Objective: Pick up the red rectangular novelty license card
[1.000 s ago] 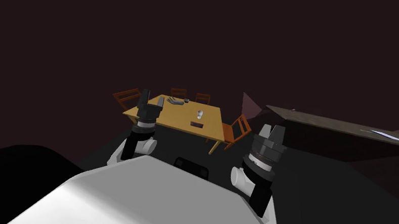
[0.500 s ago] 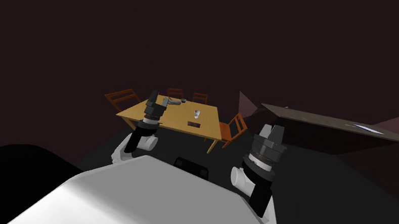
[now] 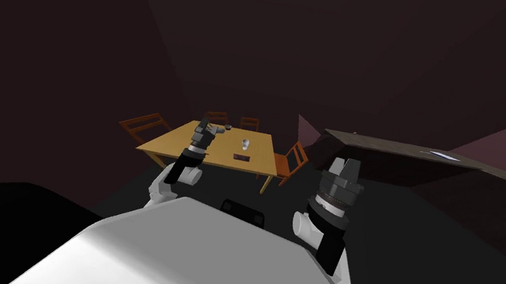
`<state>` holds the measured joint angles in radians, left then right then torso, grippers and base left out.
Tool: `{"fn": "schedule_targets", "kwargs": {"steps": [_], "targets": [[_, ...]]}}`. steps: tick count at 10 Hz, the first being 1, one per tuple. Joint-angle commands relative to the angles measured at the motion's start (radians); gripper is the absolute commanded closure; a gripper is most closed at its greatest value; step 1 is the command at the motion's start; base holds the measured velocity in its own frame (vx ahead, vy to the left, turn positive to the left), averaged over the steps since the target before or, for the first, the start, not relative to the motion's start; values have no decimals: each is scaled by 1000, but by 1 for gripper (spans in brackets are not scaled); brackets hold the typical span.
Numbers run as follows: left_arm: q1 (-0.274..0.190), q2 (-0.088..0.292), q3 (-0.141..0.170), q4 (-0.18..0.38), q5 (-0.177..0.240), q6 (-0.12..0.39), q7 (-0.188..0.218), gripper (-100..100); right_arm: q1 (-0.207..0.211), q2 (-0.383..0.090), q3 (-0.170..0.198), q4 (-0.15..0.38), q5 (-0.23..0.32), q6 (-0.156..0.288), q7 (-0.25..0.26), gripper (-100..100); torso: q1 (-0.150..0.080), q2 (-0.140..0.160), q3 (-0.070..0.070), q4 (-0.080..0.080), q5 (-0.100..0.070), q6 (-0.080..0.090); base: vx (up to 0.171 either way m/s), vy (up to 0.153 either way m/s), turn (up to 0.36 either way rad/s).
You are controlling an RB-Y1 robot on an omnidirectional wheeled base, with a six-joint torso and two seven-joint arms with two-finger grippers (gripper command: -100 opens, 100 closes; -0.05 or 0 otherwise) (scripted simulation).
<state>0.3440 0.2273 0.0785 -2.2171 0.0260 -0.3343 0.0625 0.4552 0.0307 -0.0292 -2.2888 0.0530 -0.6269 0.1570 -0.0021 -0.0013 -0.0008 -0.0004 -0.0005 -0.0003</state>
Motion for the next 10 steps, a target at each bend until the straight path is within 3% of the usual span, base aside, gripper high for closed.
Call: {"fn": "schedule_targets", "kwargs": {"steps": [1,4,5,7,10], "targets": [[-41,17,3,33,8,50,-5,-100,0,0,0,0,0,0,0,0,0,0,0,0,0,0,22,-38,-109],[-75,33,8,67,16,129,-8,-100,0,0,0,0,0,0,0,0,0,-1,0,0,0,0,23,-32,-72],[-111,47,13,103,24,155,-11,-100,0,0,0,0,0,0,0,0,0,0,0,0,0,0,18,-42,-137],[-111,47,13,103,24,190,-11,-100,0,0,0,0,0,0,0,0,0,0,0,0,0,0,13,-24,-20],[-185,73,25,181,38,283,-15,-100,0,0,0,0,0,0,0,0,0,0,0,0,0,0,21,-29,-96]]}}
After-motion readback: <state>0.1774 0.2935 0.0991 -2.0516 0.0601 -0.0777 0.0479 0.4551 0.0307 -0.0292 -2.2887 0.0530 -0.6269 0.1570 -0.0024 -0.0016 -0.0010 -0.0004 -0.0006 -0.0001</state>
